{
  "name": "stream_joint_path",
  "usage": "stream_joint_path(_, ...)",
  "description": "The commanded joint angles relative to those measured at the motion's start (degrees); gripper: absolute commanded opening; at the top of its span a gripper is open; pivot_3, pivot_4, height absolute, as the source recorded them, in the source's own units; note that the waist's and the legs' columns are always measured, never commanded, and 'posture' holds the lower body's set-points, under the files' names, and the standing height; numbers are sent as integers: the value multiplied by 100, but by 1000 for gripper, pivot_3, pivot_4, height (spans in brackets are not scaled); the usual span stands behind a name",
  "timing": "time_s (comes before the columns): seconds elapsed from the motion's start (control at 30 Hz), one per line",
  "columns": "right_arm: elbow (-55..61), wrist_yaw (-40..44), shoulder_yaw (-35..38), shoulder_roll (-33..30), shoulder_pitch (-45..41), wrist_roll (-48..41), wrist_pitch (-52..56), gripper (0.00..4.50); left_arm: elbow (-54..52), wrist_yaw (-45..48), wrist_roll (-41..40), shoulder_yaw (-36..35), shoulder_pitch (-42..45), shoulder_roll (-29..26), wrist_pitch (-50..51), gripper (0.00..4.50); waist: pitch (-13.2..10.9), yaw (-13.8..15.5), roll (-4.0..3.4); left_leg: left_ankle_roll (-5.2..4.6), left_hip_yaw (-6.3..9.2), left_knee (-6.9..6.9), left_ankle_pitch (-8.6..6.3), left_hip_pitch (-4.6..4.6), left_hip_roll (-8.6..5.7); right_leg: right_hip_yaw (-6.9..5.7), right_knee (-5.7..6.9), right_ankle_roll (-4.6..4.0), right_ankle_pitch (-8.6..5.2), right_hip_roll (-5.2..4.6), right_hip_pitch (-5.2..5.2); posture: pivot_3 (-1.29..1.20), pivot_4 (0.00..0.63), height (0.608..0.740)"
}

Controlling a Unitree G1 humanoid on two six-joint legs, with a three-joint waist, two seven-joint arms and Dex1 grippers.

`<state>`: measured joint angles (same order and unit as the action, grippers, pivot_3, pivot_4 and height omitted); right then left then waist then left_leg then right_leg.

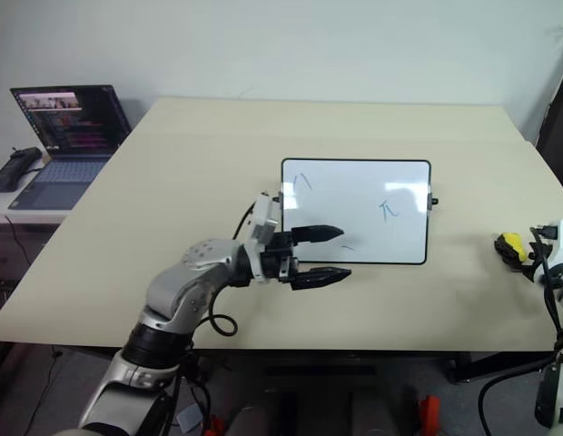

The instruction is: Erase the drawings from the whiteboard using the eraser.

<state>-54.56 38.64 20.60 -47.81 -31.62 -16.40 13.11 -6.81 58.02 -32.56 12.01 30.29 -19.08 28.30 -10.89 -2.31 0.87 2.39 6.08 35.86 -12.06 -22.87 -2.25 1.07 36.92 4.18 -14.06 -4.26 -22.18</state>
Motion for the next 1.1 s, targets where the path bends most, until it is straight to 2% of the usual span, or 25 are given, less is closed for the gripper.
stream_joint_path(0.03,42,46,31,-49,-97,21,-131,4470,-264,-6,-3,-46,15,4,-34,4500,0,0,0,0,0,0,0,0,0,0,0,0,0,0,0,0,150,740)
stream_joint_path(0.1,40,41,29,-47,-89,23,-131,4470,-256,-5,3,-40,3,3,-35,4500,0,0,0,0,0,0,0,0,0,0,0,0,0,0,0,0,150,740)
stream_joint_path(0.2,18,29,37,-51,-82,25,-147,3872,-279,-29,1,-27,-17,19,-17,4500,0,0,0,0,0,0,0,0,0,-1,0,0,0,0,0,0,150,740)
stream_joint_path(0.4,-11,-27,-34,-4,-101,100,-212,1797,-308,-44,-12,-39,-38,19,11,4500,0,0,0,0,0,0,0,0,0,0,0,0,0,0,0,0,150,740)
stream_joint_path(0.5,-54,-44,-86,33,-113,177,-271,895,-312,-45,-10,-51,-47,5,17,4500,0,-5,0,0,0,0,0,0,0,0,0,1,-1,0,0,0,150,740)
stream_joint_path(1.1,-97,-78,-208,198,-41,275,-338,500,-272,-60,-24,-63,-12,-92,37,4500,1,-12,3,0,1,4,0,6,1,-1,1,1,0,0,7,0,150,740)
